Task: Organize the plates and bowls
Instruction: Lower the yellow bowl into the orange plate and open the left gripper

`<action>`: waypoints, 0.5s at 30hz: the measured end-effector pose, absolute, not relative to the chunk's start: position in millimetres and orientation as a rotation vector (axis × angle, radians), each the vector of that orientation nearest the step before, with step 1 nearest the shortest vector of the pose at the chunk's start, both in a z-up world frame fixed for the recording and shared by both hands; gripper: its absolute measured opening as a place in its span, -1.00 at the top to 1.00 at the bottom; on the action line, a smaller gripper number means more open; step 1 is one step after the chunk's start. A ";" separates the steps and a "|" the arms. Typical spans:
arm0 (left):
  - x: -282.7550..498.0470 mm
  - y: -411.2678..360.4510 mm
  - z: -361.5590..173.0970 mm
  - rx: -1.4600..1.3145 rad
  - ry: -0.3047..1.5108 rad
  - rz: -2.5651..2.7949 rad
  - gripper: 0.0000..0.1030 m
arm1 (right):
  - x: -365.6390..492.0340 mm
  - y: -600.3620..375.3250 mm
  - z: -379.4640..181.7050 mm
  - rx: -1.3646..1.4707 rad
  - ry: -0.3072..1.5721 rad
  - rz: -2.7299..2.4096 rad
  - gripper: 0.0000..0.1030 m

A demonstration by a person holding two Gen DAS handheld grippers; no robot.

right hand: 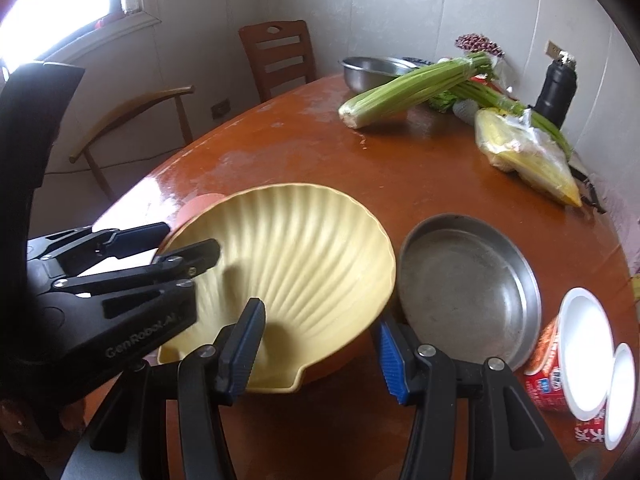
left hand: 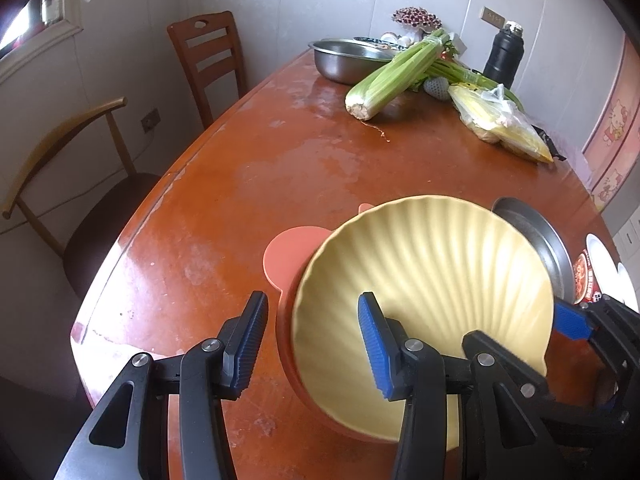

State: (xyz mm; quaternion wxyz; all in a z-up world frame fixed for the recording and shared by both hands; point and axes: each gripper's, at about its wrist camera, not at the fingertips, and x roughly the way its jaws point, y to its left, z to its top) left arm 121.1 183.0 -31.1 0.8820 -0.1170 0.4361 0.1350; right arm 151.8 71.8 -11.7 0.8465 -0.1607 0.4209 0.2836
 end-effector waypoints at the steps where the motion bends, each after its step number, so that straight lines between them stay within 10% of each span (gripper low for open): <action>1: 121.1 183.1 -31.3 -0.244 0.909 0.281 0.06 | 152.3 71.4 -12.1 -0.340 0.888 0.596 -0.04; 15: 115.7 181.6 -27.8 -0.246 0.901 0.281 0.06 | 151.7 68.8 -10.8 -0.324 0.892 0.617 -0.04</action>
